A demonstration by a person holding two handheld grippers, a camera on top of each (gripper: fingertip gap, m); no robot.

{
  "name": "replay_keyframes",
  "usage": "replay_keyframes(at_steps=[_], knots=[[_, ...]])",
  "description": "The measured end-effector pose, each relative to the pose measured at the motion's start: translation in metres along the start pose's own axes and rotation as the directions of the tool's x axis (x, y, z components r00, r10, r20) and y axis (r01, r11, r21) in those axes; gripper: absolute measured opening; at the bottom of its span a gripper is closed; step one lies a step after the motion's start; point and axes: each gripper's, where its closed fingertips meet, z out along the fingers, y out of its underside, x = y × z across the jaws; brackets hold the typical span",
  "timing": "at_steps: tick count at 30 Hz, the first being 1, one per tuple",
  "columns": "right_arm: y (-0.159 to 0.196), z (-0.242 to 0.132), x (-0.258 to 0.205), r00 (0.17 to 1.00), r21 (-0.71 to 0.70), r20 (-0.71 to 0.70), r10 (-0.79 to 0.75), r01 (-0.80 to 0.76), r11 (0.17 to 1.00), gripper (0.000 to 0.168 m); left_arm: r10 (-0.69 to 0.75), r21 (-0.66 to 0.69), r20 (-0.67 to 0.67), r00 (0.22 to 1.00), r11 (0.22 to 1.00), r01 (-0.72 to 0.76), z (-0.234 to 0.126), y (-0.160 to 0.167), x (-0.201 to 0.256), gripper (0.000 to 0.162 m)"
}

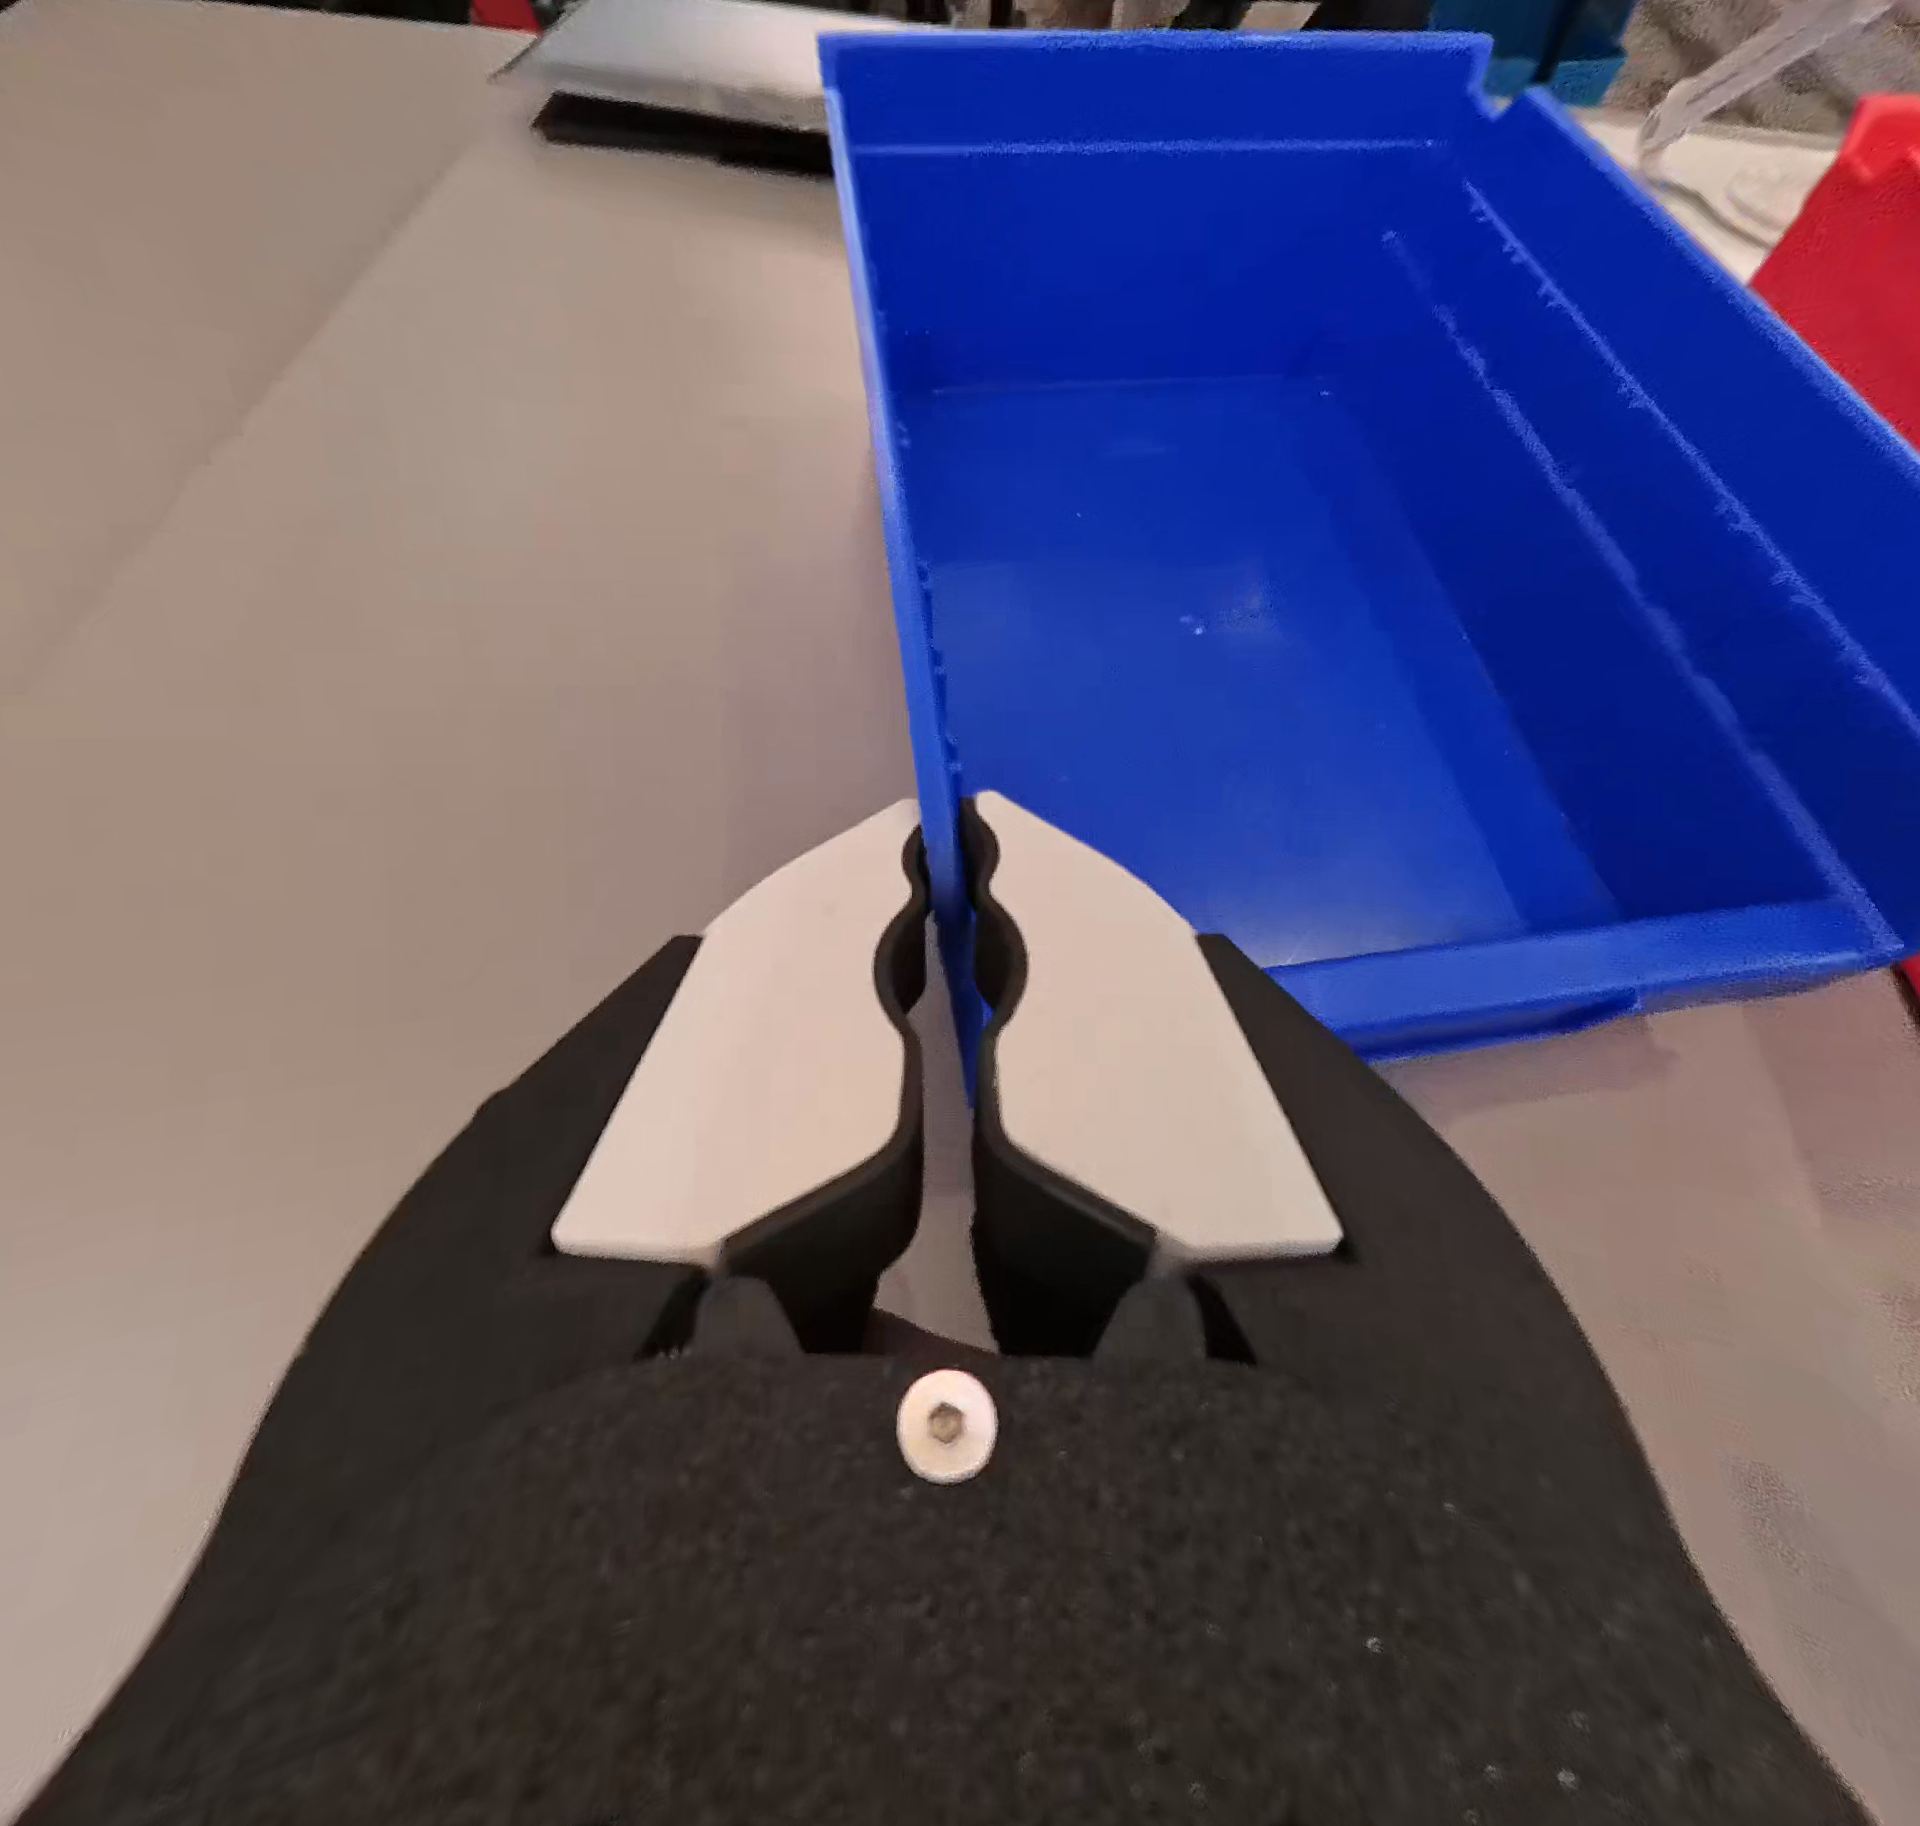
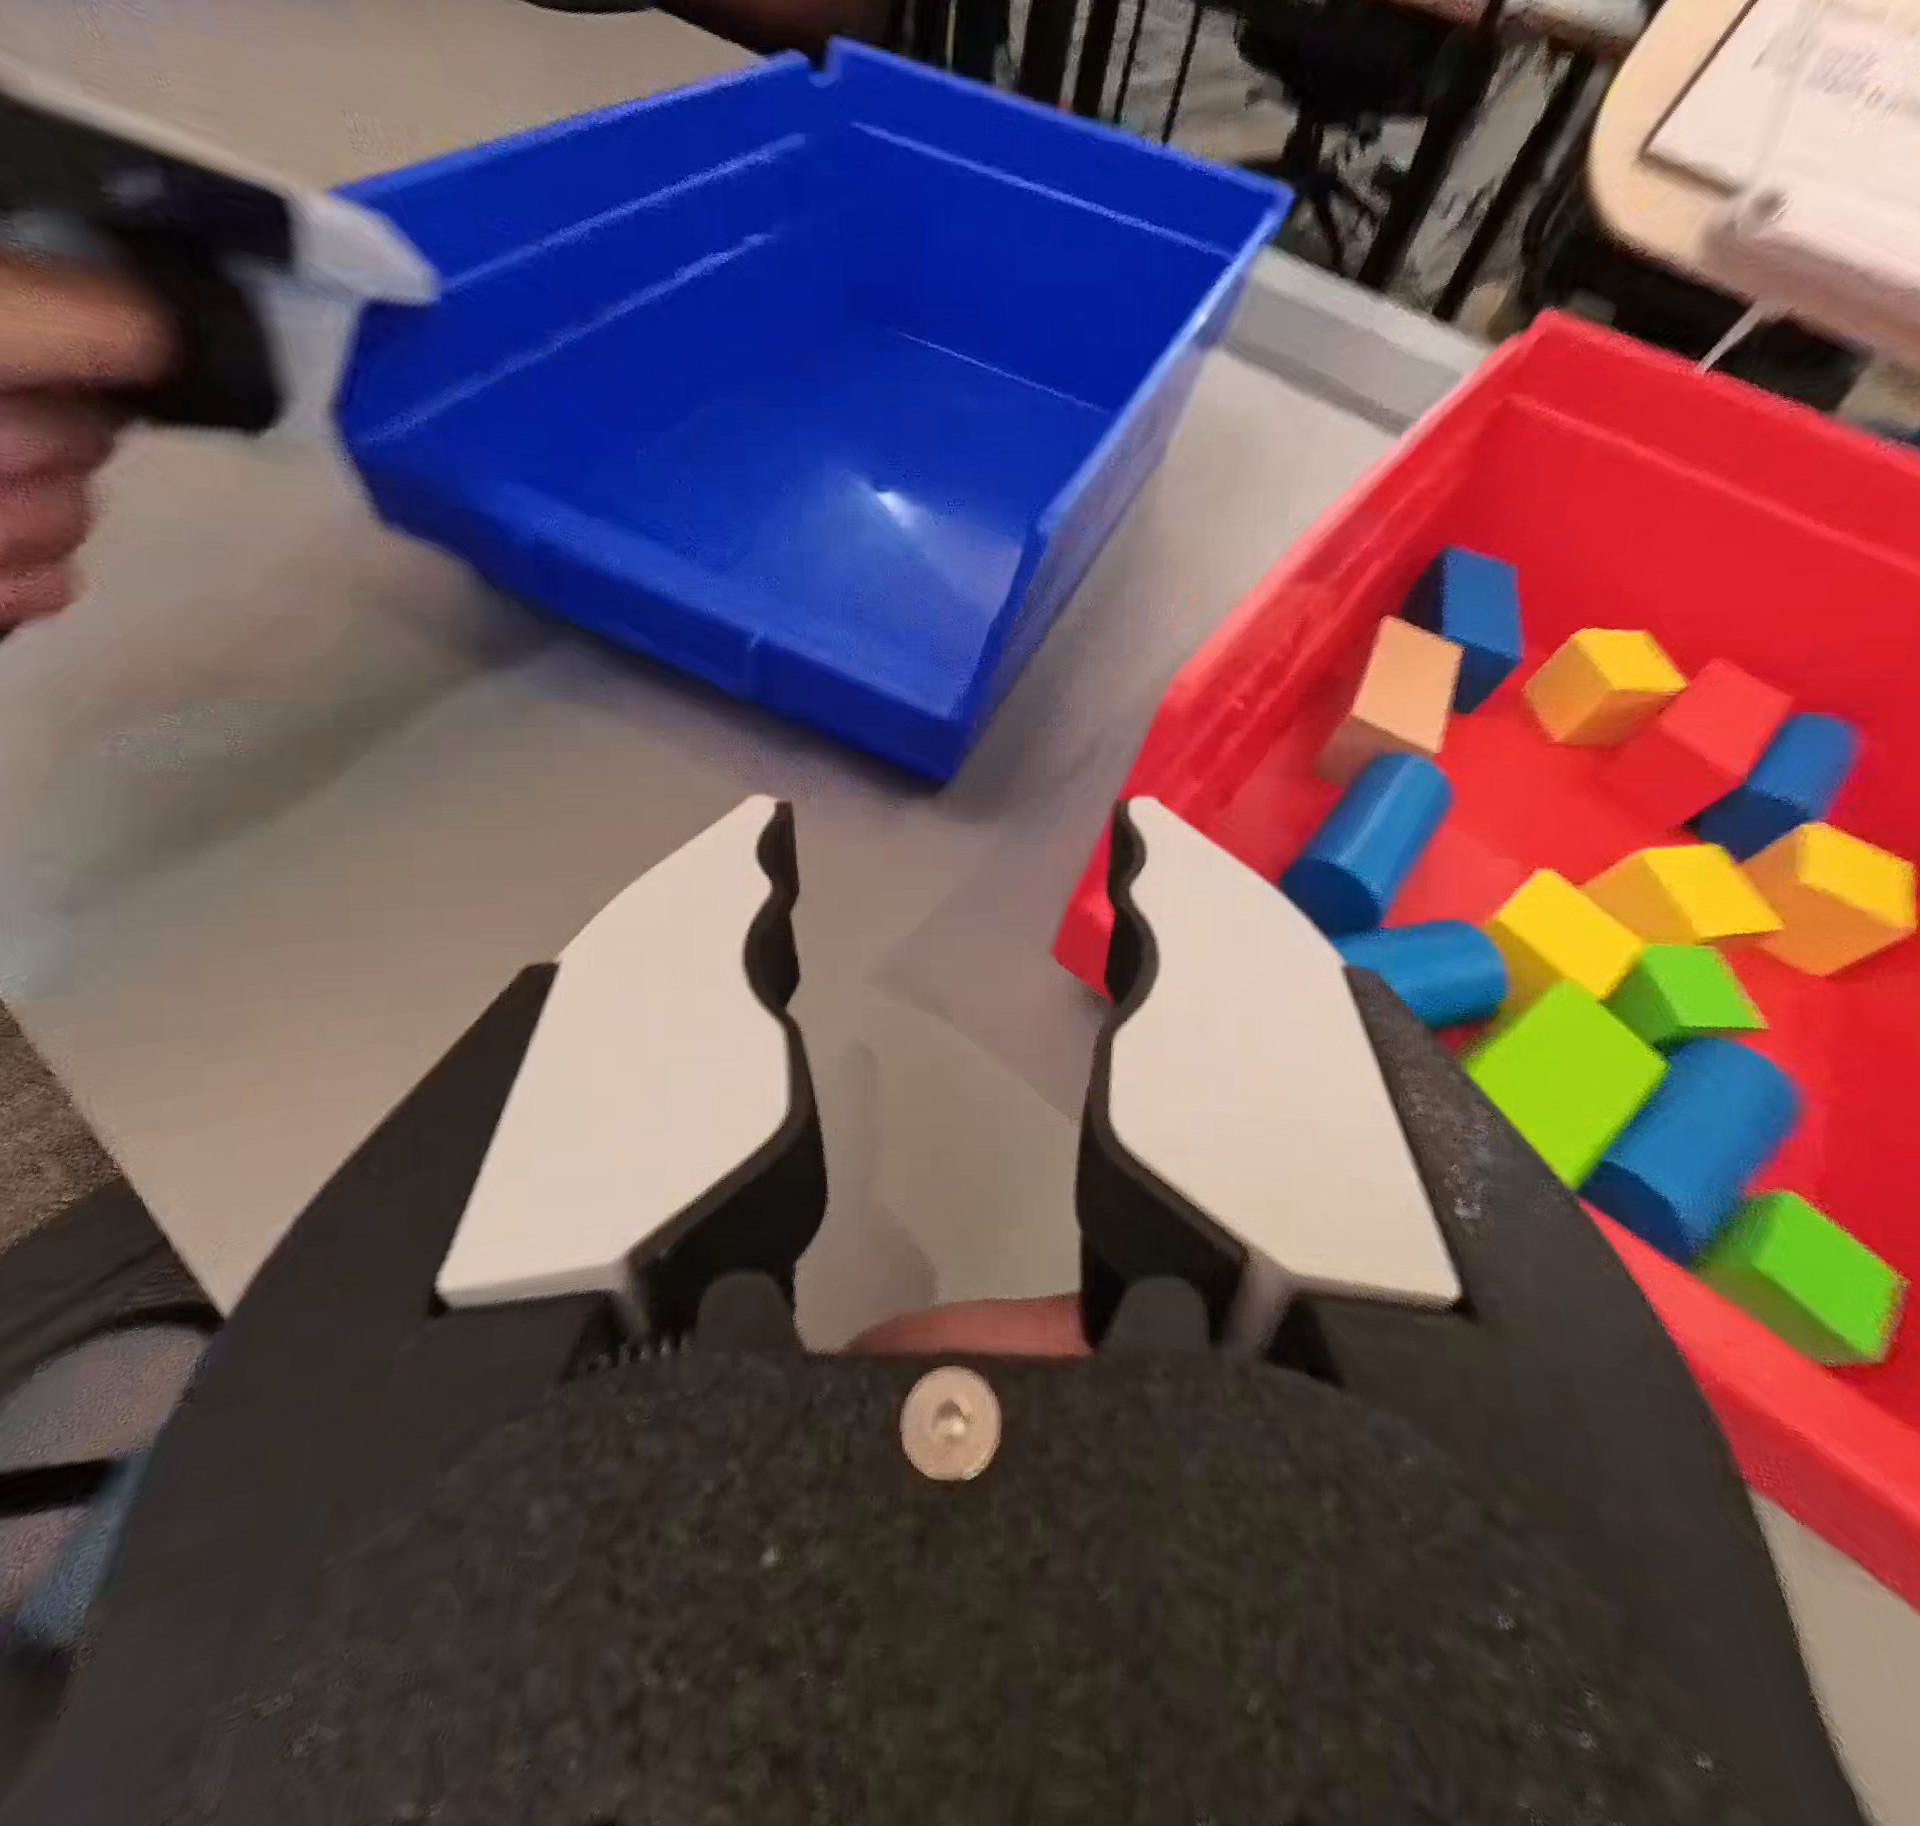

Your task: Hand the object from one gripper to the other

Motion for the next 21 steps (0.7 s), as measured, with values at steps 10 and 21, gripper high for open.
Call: replay_keyframes(at_steps=[10, 21], knots=[[-0.008, 0.021, -0.036, 0.971, -0.119, 0.055, 0.233, -0.226, 0.967, 0.005, 0.007, 0.102, 0.11, 0.994, 0.995, -0.019, -0.136, 0.011, 0.008, 0.005], [-0.261, -0.172, 0.089, 0.975, 0.481, -0.074, 0.208, -0.147, 0.864, 0.005, 0.251, 0.547, 0.19, 0.949, 0.776, -0.315, -0.306, -0.248, 0.135, 0.004]])
